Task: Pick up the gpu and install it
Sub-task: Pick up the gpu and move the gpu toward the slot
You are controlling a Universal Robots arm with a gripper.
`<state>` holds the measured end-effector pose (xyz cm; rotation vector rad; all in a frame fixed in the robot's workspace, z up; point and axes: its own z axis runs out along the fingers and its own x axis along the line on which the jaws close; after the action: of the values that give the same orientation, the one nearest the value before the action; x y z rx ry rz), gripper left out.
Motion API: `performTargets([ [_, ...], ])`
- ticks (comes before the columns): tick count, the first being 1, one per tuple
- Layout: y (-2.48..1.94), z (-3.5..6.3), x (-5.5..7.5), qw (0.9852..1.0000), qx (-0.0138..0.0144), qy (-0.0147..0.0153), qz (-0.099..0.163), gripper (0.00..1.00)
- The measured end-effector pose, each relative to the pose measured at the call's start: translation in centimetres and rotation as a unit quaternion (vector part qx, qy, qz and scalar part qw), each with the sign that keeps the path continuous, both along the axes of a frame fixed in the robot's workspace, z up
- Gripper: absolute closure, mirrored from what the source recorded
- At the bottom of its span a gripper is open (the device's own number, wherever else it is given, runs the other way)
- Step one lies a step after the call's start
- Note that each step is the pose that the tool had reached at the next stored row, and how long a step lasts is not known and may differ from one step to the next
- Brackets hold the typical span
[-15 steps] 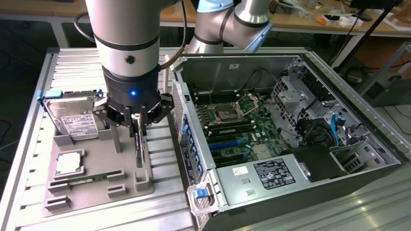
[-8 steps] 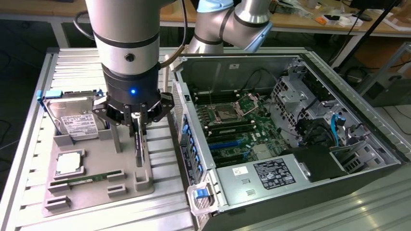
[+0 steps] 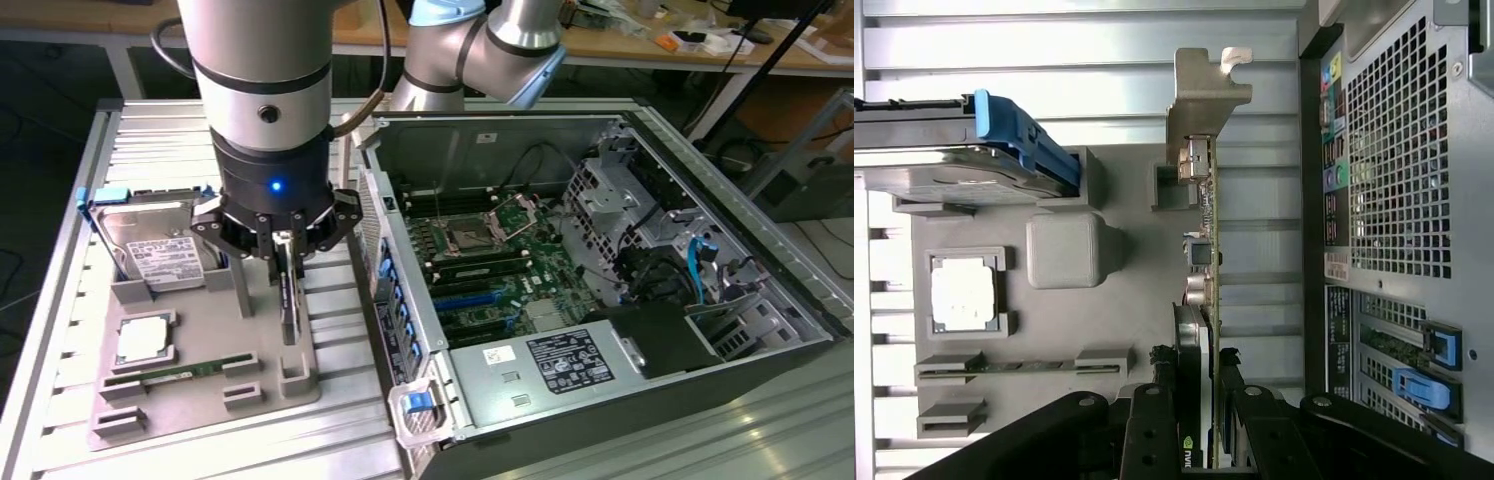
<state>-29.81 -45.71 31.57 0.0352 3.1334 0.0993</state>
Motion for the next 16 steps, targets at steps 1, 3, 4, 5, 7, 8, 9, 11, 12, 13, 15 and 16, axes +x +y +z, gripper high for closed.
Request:
performTargets([
  [1, 0.0, 0.04, 0.0, 1.0, 0.0, 0.0, 0.0, 0.73],
  [3, 0.0, 0.1, 0.0, 1.0, 0.0, 0.0, 0.0, 0.73],
  [4, 0.0, 0.13, 0.0, 1.0, 0.0, 0.0, 0.0, 0.73],
  [5, 0.0, 0.17, 0.0, 1.0, 0.0, 0.0, 0.0, 0.73],
  [7, 0.0, 0.24, 0.0, 1.0, 0.0, 0.0, 0.0, 0.73],
  [8, 0.0, 0.27, 0.0, 1.0, 0.0, 0.0, 0.0, 0.73],
  [9, 0.0, 0.31, 0.0, 1.0, 0.0, 0.0, 0.0, 0.73],
  [11, 0.0, 0.39, 0.0, 1.0, 0.0, 0.0, 0.0, 0.73],
  [12, 0.0, 0.43, 0.0, 1.0, 0.0, 0.0, 0.0, 0.73],
  [13, 0.0, 0.48, 0.0, 1.0, -0.0001, 0.0, 0.0, 0.73],
  [15, 0.0, 0.57, 0.0, 1.0, 0.0, 0.0, 0.0, 0.73],
  [16, 0.0, 0.62, 0.0, 1.0, 0.0, 0.0, 0.0, 0.73],
])
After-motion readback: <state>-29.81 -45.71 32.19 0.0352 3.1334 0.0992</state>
